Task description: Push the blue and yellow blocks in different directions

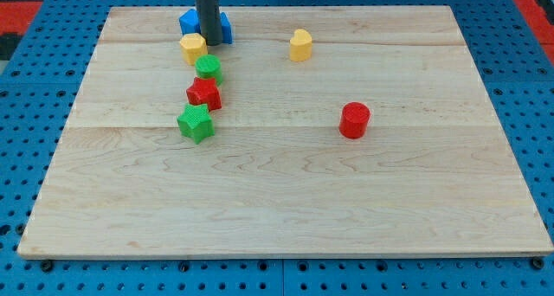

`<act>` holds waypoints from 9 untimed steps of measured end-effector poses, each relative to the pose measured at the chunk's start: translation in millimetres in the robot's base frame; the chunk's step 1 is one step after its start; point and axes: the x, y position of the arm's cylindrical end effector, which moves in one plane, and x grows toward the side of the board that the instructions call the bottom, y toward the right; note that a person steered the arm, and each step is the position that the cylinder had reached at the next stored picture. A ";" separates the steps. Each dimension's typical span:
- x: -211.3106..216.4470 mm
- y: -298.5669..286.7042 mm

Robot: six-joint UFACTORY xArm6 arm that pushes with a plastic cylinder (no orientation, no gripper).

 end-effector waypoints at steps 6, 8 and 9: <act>-64.7 -12.8; -74.3 -63.0; -56.1 -92.4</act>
